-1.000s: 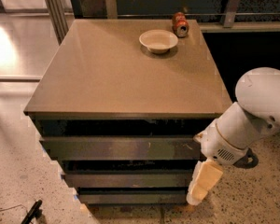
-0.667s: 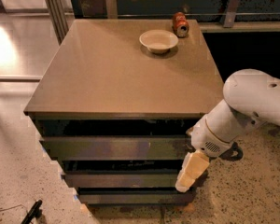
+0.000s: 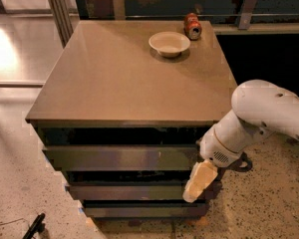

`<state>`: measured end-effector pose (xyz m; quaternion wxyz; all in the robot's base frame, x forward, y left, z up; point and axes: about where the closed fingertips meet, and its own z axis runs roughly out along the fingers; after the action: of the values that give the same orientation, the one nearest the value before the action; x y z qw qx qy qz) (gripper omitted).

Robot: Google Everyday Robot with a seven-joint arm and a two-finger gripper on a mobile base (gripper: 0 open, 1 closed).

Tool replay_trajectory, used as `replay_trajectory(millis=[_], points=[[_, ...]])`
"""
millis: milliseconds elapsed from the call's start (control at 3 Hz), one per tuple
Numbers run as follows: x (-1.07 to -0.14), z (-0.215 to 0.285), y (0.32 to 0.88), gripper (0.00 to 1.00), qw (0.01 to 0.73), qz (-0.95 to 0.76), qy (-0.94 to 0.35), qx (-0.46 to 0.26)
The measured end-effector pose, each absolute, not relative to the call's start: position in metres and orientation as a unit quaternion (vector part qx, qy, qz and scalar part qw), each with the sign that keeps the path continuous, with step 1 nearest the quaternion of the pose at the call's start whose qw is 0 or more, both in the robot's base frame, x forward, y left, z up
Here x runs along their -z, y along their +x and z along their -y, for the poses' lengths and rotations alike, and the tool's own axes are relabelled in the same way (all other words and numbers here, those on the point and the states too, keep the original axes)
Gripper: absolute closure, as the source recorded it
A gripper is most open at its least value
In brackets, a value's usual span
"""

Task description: Open top drawer

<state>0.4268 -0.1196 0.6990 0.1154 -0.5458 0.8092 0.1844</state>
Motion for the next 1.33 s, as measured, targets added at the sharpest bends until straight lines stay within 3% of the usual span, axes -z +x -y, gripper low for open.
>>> replay_trajectory(millis=[333,1333], points=[[-0.707,0.113,0.45,0.0,0.161,-0.812,-0.531,-0.181],[-0.678,0.103,0.465,0.0,0.148,-0.808,-0.533,-0.204]])
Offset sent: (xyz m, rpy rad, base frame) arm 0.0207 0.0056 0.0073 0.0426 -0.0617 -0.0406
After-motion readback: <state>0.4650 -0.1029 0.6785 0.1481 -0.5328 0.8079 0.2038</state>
